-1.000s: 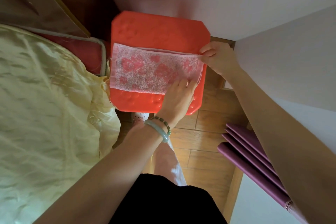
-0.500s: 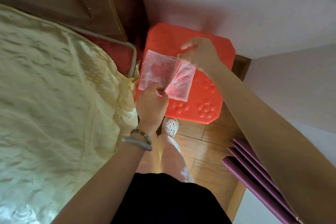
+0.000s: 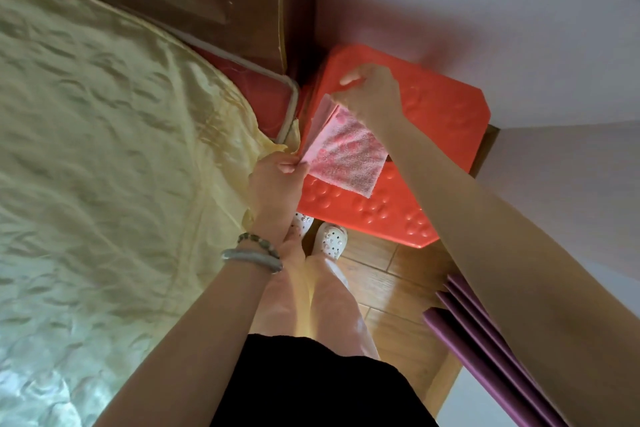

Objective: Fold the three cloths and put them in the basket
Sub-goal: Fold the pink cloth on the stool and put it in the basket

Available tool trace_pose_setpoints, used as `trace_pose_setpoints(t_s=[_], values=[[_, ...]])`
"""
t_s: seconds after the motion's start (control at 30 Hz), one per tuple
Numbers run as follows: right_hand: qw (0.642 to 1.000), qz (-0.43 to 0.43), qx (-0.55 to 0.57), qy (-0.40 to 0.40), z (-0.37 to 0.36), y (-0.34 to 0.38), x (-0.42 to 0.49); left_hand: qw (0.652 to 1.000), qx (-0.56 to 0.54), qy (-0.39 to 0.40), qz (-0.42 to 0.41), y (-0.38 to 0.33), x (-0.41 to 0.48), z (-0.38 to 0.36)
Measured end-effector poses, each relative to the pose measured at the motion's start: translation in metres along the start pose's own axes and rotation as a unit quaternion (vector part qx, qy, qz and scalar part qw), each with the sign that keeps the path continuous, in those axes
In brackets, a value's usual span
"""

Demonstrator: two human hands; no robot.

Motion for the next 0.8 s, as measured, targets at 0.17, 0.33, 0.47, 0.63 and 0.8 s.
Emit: trace_pose_setpoints(t_s=[0.17,0.33,0.47,0.63,0.8], values=[[0.998,-0.017,0.057,0.012,-0.005,0.001,0.0,0.998,-0.021,0.025,0.05,0.008,0.01,-0.002],[0.997,-0.012,0.076,-0.027,0.014,-0.016,-0.016,0.998,-0.006,0.04,0.05,0.01,0.011,-0.002],[0.994,-0.067,0.054,-0.073,0.041,-0.051,-0.047,0.998,0.023,0.034,-0.049,-0.011,0.012,-0.004],[0.975,-0.165,0.133,-0.065,0.033,-0.09,-0.084,0.986,0.078,0.037,-0.139,-0.039,0.027,-0.027],[0.959,-0.192,0.205,-0.04,0.011,-0.089,-0.095,0.988,0.07,0.004,-0.141,-0.06,0.025,-0.028]])
Point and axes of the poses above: each hand's wrist, its own x-axis towards the middle knuckle, its own z-axis out of the back of the hand, y = z × x, the point moved 5 cm from there along x, towards the middle knuckle, and after that the axes turned 15 degrees about z, right-handed, at the moved point
